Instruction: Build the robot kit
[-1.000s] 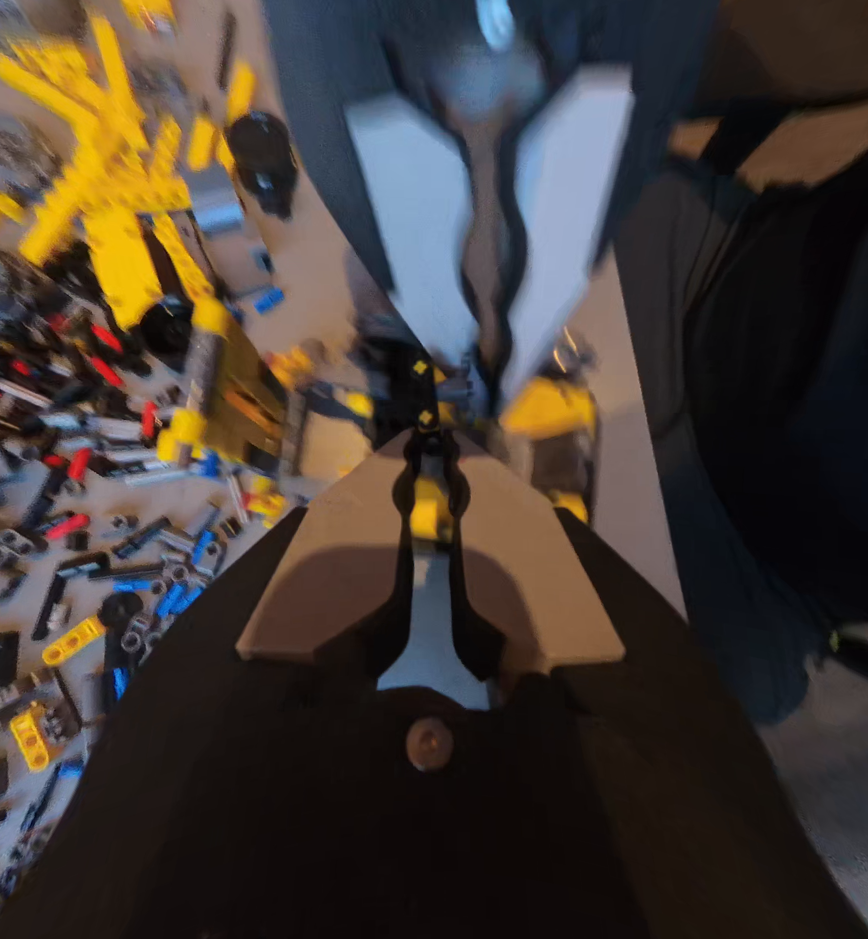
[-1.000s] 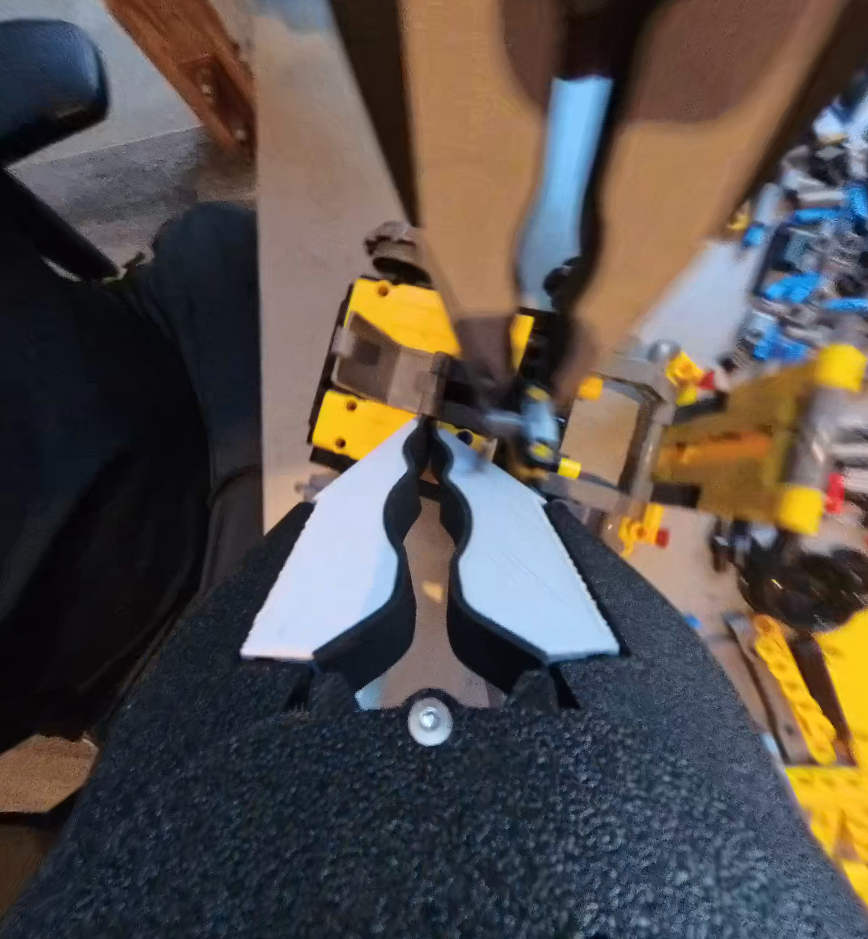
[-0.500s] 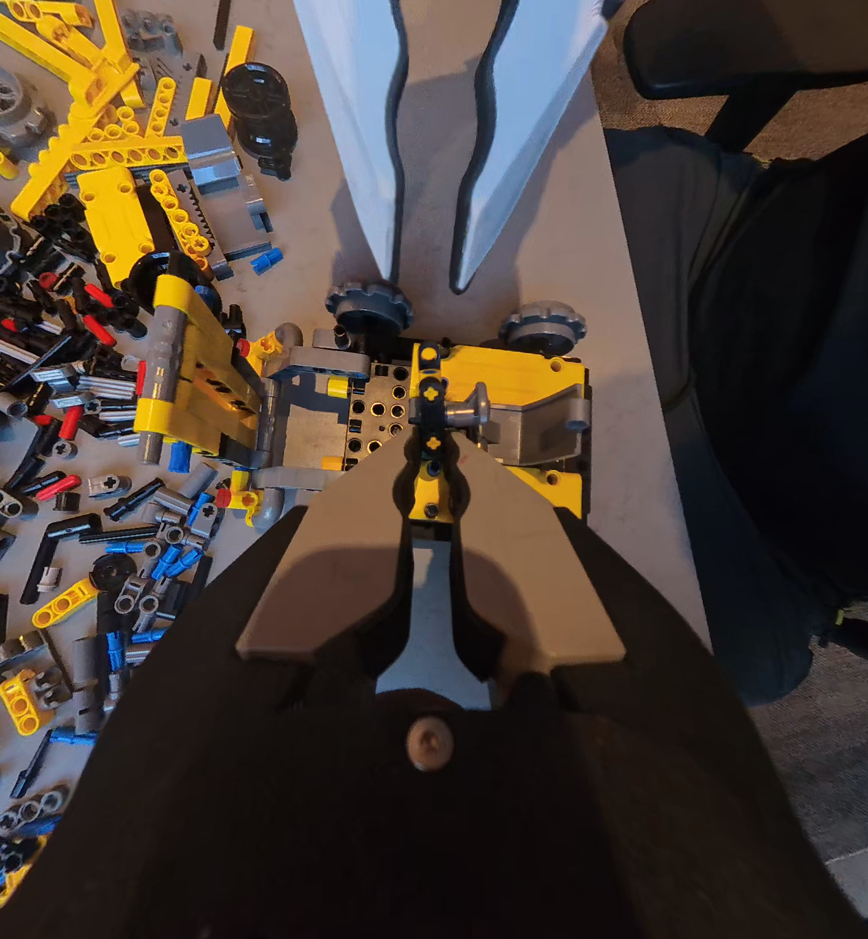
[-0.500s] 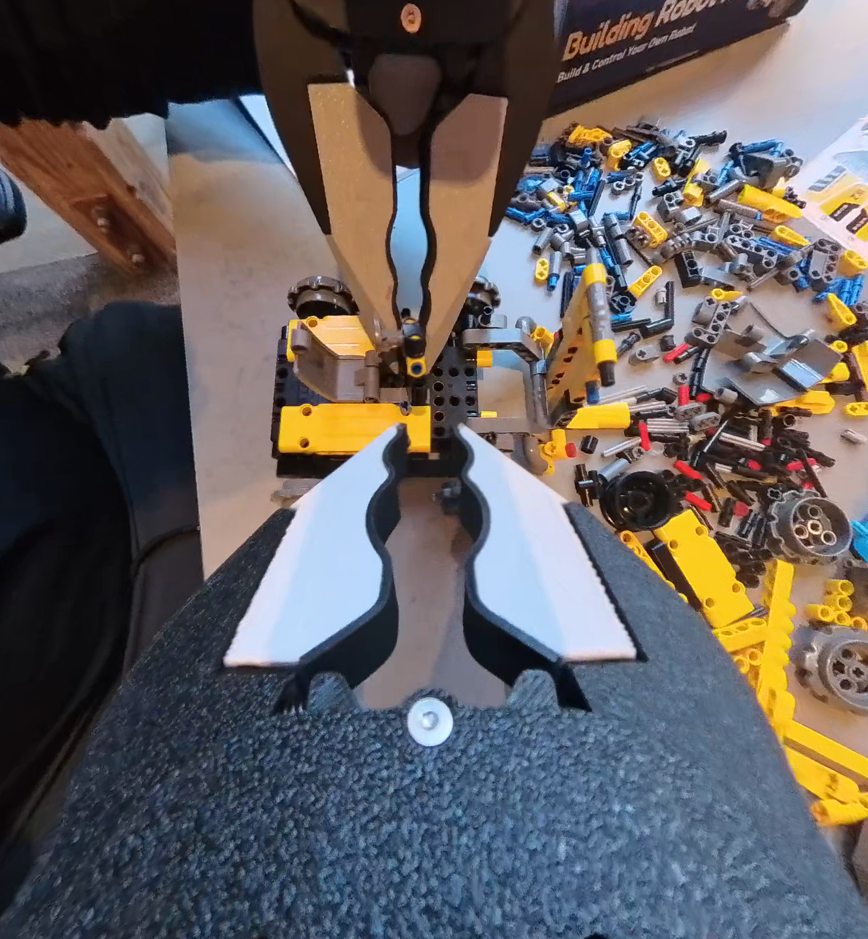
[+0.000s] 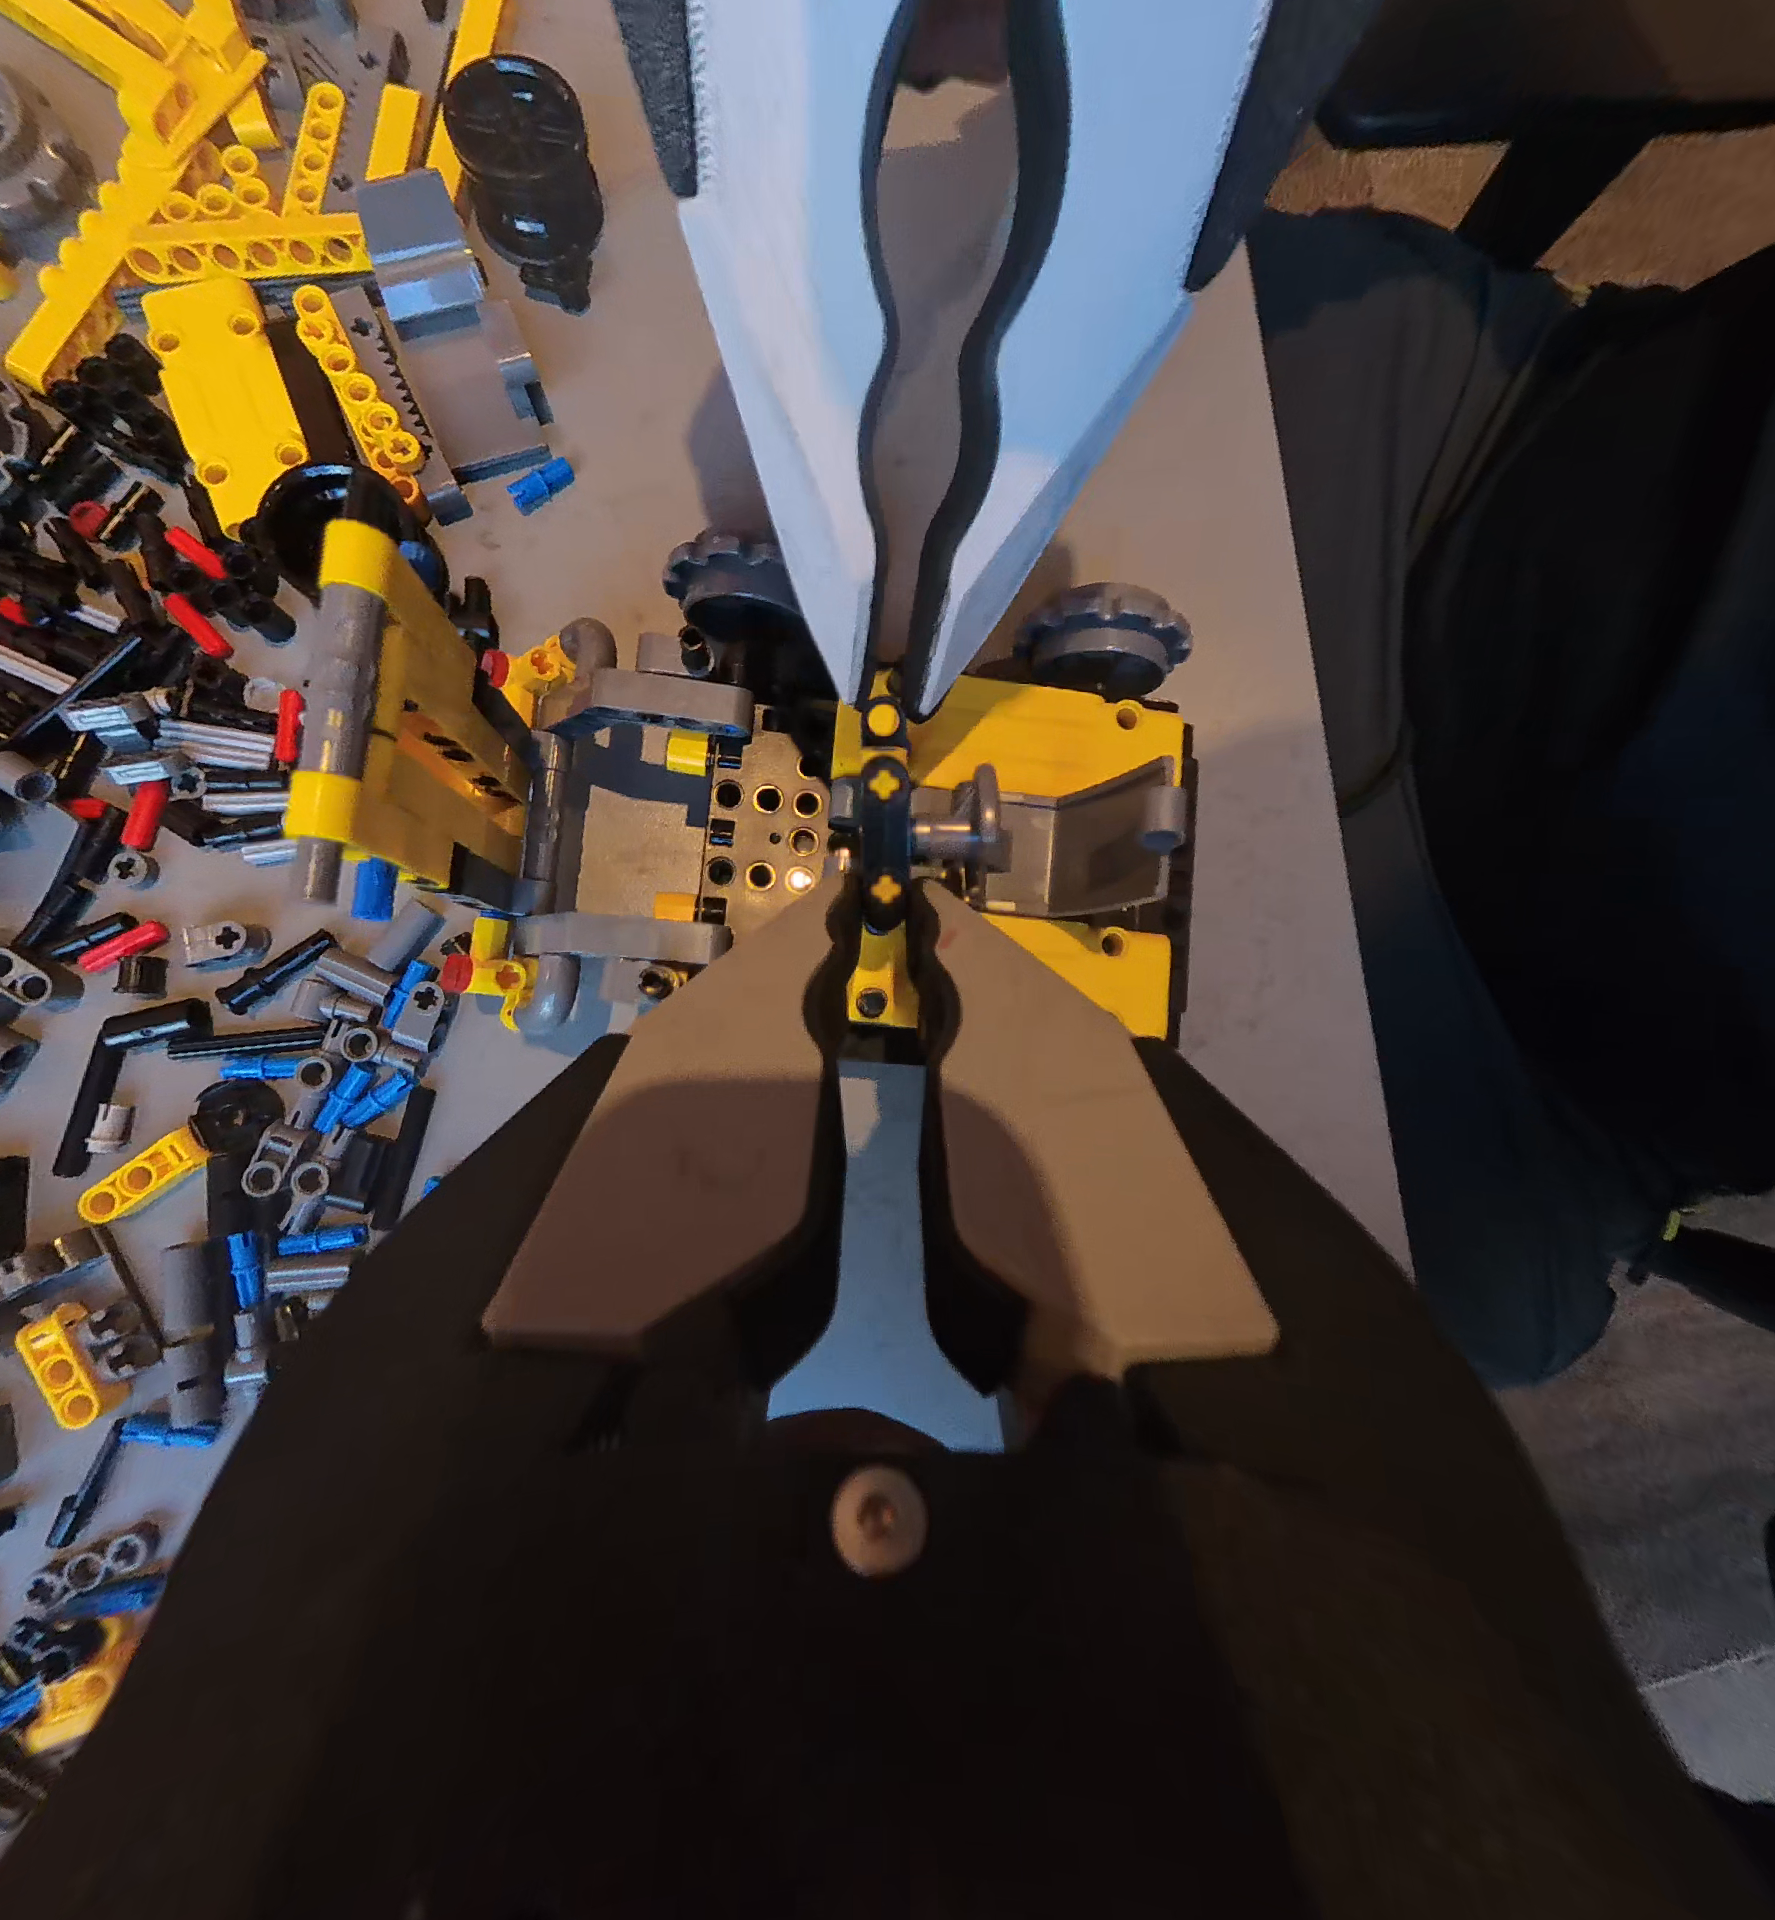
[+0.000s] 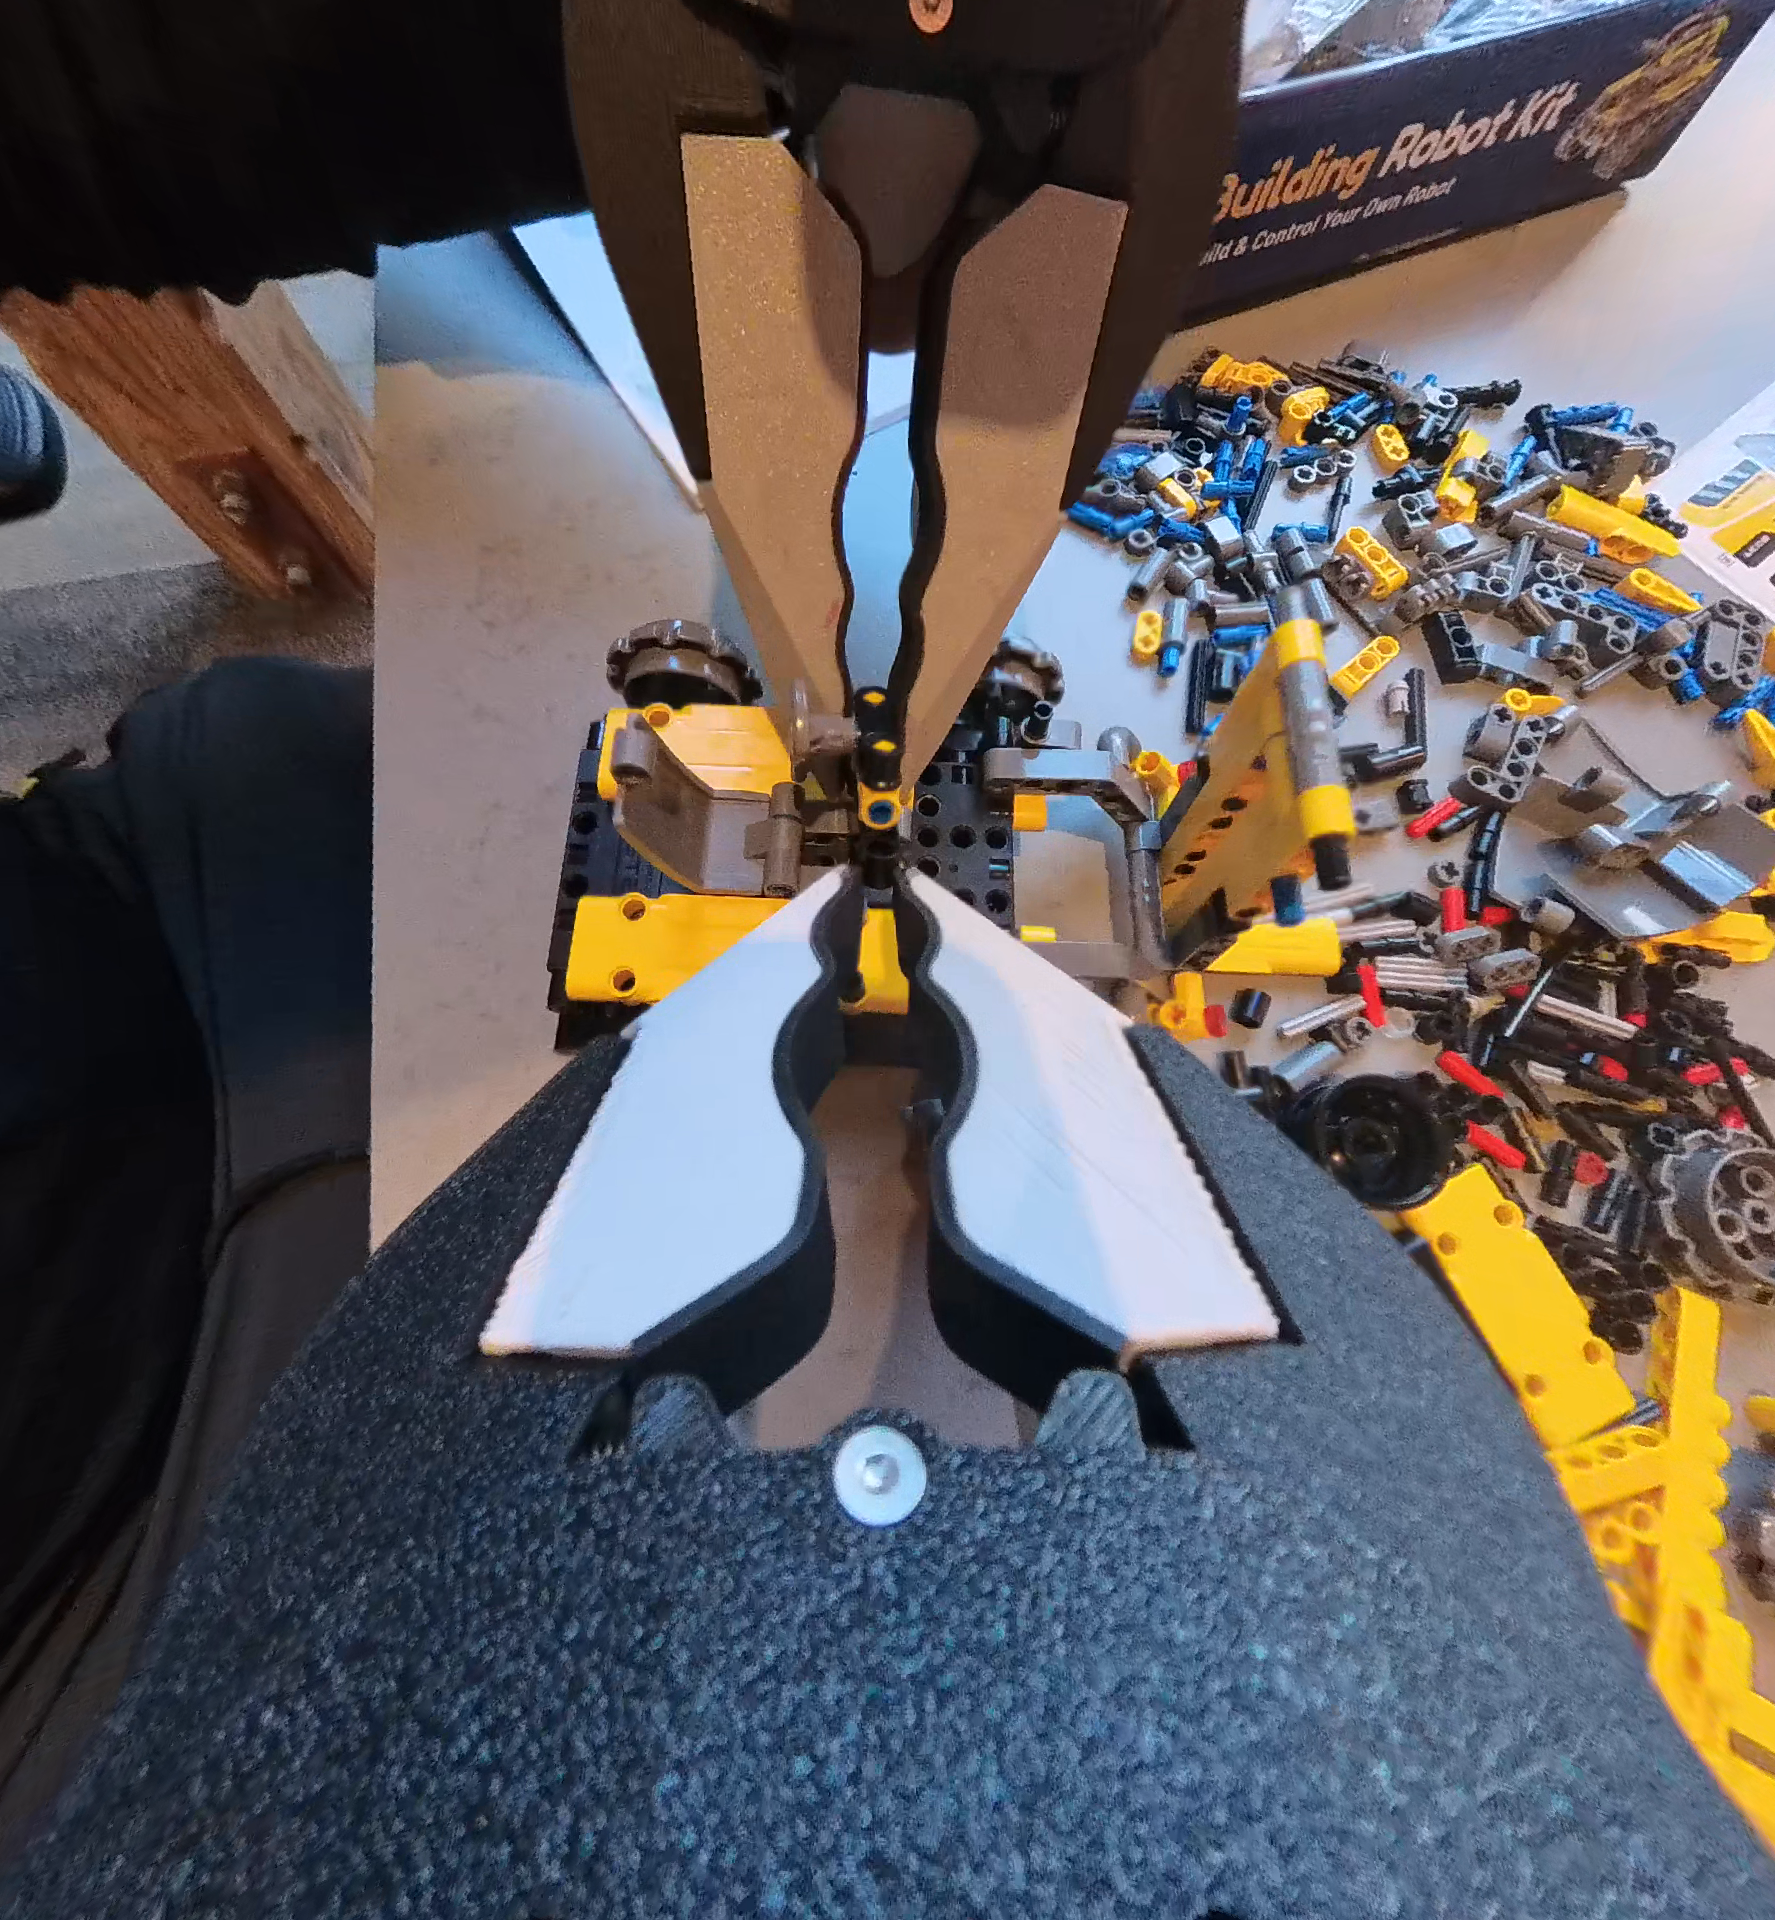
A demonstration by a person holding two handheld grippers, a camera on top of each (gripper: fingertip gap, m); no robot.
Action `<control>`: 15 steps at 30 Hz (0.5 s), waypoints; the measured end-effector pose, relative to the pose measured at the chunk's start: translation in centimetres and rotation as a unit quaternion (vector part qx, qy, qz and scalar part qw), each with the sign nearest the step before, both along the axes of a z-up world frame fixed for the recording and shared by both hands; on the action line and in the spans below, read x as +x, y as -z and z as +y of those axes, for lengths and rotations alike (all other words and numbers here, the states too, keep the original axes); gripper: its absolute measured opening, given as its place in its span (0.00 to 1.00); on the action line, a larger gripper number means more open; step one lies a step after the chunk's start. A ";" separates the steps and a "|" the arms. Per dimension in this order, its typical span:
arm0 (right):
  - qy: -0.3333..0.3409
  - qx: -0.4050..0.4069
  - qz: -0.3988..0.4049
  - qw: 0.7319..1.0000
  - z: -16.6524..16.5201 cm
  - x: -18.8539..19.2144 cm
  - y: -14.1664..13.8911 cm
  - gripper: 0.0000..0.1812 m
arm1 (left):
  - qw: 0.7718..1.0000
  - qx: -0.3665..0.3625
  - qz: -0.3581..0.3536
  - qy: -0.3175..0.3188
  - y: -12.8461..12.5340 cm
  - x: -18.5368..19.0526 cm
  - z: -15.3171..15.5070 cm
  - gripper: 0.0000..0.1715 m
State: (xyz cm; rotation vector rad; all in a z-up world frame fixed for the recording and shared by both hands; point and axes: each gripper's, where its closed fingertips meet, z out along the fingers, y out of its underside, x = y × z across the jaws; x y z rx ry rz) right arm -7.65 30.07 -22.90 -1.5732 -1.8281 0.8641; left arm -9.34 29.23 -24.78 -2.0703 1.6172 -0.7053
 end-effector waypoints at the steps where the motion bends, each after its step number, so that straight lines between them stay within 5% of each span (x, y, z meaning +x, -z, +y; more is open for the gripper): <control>1: 0.004 -0.007 0.006 1.000 0.0 0.1 0.2 0.03 | 1.000 -0.003 -0.006 -0.003 0.0 0.0 0.0 0.02; 15: 0.014 -0.038 0.027 0.999 0.1 -0.4 0.1 0.08 | 0.999 -0.009 -0.046 -0.011 -0.5 0.1 0.0 0.02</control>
